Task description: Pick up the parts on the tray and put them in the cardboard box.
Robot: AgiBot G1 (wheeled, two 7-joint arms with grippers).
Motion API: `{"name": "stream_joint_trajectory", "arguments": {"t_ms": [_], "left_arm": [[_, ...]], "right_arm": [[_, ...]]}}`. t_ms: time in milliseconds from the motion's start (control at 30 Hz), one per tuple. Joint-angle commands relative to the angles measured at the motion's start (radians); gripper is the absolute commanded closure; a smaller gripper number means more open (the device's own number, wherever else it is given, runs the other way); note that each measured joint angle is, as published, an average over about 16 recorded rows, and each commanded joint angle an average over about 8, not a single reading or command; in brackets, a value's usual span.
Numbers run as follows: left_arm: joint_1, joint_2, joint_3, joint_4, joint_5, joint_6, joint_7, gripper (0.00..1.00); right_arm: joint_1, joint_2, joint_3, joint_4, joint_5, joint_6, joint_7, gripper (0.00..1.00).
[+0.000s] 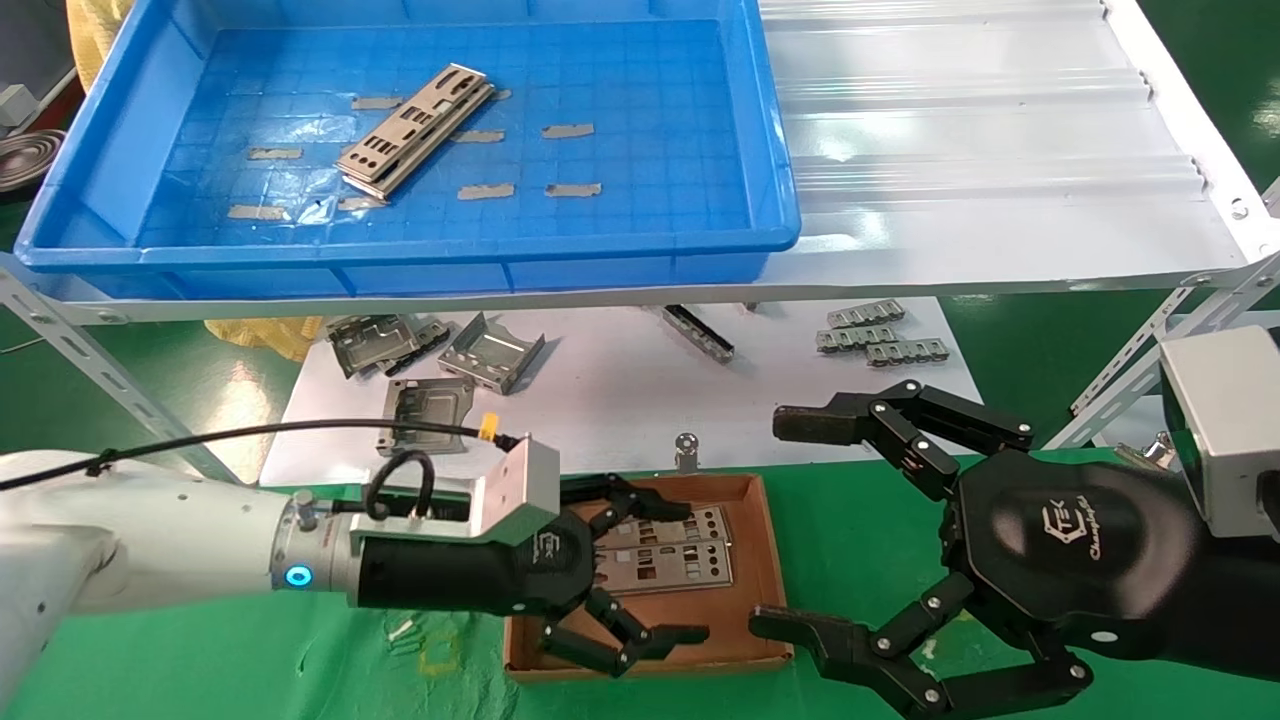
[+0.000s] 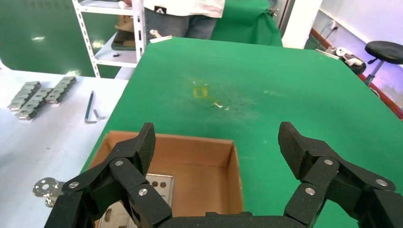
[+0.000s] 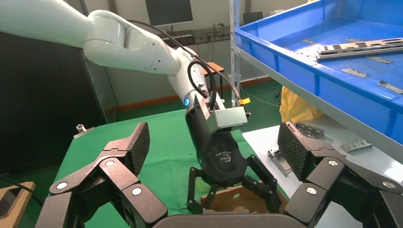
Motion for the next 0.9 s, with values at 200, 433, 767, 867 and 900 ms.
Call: {"name": "stream_joint_trajectory", "arguments": {"t_ms": [200,433,767,867,900], "left_arm": [[0.008,-0.009,-0.009,0.007,-0.017,0.031,-0.014,0.0],[0.025,-0.036,-0.03,-0.05,-0.024,0.019,-0.042,0.0],[0.098,-0.143,-0.113,-0.244,-0.067,0.001,-0.152,0.0],[0.12,-0.176,-0.138,-0.304,-0.081,-0.005,-0.186,0.0],[0.127,-0.186,-0.146,-0.324,-0.085,-0.007,-0.197,0.0]], "right_arm": [[0.0,0.0,0.0,0.0,0.0,0.0,0.0,0.0],[0.0,0.0,0.0,0.0,0.0,0.0,0.0,0.0],[0.0,0.0,0.0,0.0,0.0,0.0,0.0,0.0],[0.0,0.0,0.0,0.0,0.0,0.0,0.0,0.0],[0.0,0.0,0.0,0.0,0.0,0.0,0.0,0.0]]}}
